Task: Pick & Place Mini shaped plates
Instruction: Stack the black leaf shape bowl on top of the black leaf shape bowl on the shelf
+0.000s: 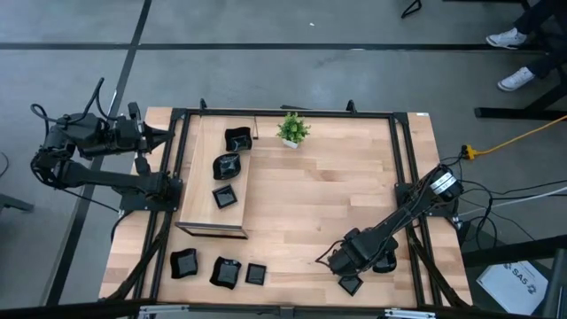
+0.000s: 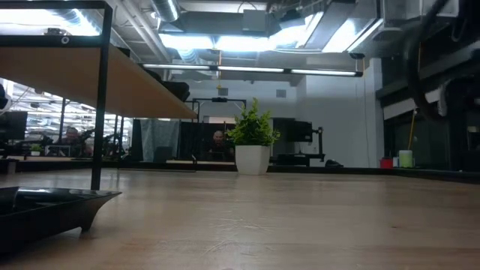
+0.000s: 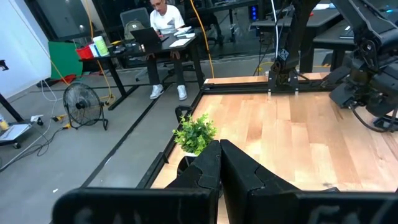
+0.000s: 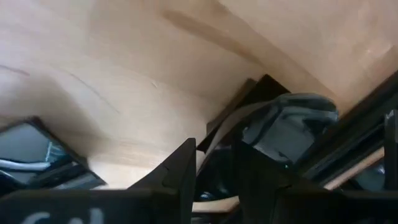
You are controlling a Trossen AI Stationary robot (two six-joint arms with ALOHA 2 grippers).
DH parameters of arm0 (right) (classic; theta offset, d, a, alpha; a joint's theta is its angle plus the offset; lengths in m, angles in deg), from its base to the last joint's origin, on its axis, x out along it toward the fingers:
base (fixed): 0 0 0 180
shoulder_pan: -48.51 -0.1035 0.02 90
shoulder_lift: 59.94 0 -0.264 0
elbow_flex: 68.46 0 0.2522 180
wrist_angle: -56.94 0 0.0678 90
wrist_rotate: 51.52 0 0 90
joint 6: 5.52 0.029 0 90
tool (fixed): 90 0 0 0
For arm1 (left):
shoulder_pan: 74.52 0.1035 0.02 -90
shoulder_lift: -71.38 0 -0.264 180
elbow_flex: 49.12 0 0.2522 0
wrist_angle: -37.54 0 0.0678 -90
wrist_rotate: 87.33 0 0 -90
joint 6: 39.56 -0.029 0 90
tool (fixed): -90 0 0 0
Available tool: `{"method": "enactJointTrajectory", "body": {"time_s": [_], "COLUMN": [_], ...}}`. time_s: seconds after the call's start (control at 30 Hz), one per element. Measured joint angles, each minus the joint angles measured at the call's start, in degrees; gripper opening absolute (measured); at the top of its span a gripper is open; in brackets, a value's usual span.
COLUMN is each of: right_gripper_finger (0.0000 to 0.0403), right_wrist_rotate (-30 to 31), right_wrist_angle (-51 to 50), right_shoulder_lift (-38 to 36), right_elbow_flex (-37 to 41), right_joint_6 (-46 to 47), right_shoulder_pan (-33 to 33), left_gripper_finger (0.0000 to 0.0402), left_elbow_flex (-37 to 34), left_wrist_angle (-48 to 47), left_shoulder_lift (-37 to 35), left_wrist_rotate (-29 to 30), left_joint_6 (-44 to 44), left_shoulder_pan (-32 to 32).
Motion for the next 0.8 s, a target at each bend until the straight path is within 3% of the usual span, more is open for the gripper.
{"method": "enactJointTrajectory", "body": {"time_s": [0.27,0.5,0.8], "right_gripper_finger": [0.0092,0.0011,0.0005], "right_wrist_rotate": [-0.61,0.14,0.44], "right_wrist_angle": [-0.17,-0.31,-4.79], "right_shoulder_lift": [0.02,0.02,0.01], "right_elbow_flex": [0.41,0.13,-4.33], "right_joint_6": [-0.26,-0.71,-2.73], "right_shoulder_pan": [-0.04,-0.07,-0.09], "left_gripper_finger": [0.0004,0.0004,0.0004], "left_elbow_flex": [0.01,0.01,-0.01], "left_wrist_angle": [0.02,0.02,0.0], "left_shoulder_lift": [0.0,0.0,0.0], "left_wrist_rotate": [0.01,0.01,-0.01], "left_joint_6": [0.0,0.0,0.0], "left_shoulder_pan": [-0.01,-0.02,-0.02]}}
